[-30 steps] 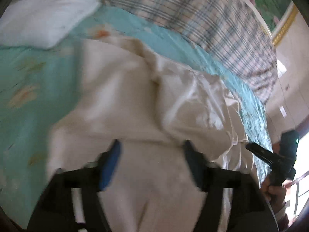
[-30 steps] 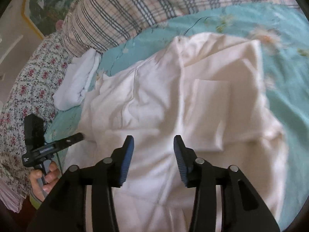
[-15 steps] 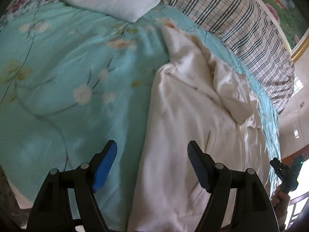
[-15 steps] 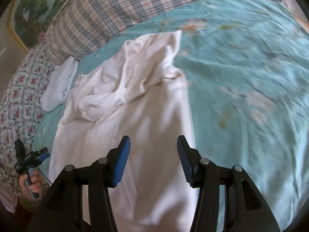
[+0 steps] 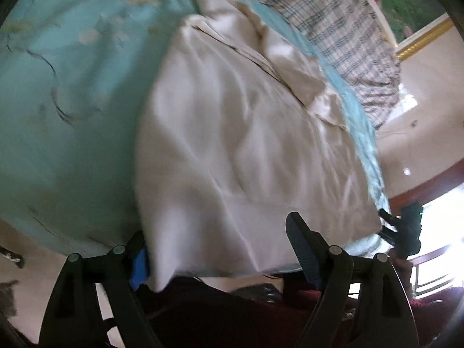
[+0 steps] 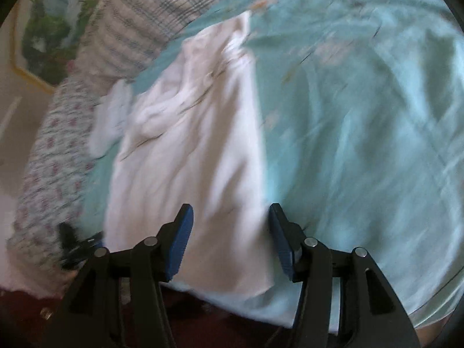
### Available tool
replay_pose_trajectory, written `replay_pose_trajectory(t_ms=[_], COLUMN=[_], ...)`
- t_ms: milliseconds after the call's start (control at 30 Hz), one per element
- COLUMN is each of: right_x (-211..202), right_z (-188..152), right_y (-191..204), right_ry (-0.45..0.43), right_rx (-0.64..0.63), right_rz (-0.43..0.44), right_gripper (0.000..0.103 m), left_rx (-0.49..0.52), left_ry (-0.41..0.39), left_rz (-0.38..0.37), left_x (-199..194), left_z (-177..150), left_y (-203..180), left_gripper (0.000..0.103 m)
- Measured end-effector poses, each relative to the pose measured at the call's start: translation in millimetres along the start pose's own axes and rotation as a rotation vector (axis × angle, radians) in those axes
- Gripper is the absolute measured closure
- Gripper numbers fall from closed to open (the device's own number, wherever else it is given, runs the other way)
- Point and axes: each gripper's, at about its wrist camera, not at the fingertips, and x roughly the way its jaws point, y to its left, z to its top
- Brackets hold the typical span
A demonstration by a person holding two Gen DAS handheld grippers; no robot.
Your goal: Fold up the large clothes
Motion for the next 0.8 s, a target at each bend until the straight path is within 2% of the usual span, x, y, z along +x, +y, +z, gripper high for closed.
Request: replay_pose_trajectory(t_ms=[100, 167, 200, 233, 267, 333, 400, 433, 600, 667, 800], right_x=[8.3, 14.6, 16.6, 19.6, 19.9, 19.1, 16.6, 15.3, 8.7, 3.1, -4.7], right_z=[-9.3, -9.2, -9.2, -9.3, -10.2, -11.8, -13.5, -12.5, -7.1, -0.1, 18.1], right_y=[9.9, 13.1, 12.6, 13.1, 13.4, 9.2, -2.6, -6.1, -5.6, -2.6, 7.6], right_ry=[-0.016, -0.040, -0.048, -0.056, -0.065, -0.081, -0.085, -0.082, -0.094, -0.127, -0.185], right_rx=[-0.032, -0.013, -0.007, 0.000, 0.003, 0.016, 0.050, 0.060, 0.070, 0.084, 0.080], right_rz=[0.040, 0.072, 0.084, 0.082, 0.067, 0.033, 0.024, 0.026, 0.112, 0.177, 0.253], right_gripper=[0.046, 0.047, 0.047, 0.047, 0.051, 0.064, 0.085, 0.089, 0.094, 0.095, 0.095], left_rx=[-0.009, -0.026, -0.032, -0.037, -0.039, -0.056, -0.096, -0.104, -0.078, -0.061, -0.004], left_ry=[-0.043, -0.069, -0.070, -0.066, -0.062, -0.056, -0.059, -0.064, -0.115, -0.155, -0.224], left_rz=[-0.011, -0.058, -0.077, -0.090, -0.076, -0.038, -0.047, -0.055, -0.065, -0.085, -0.106], left_x=[2.0, 0.5, 2.0, 3.0, 4.8, 9.9, 9.6, 8.0, -4.4, -17.2, -33.1], left_z=[-5.0, -5.3, -5.2, -5.8, -7.1, -6.8, -5.4, -4.4, 8.3, 17.4, 40.8], left_y=[-9.8, -13.8, -16.2, -17.1, -17.4, -12.1, -1.1, 0.6, -12.3, -21.3, -42.0], left_gripper=[0.024, 0.033, 0.046, 0.054, 0.055, 0.072, 0.081, 0.085, 0.090, 0.091, 0.091])
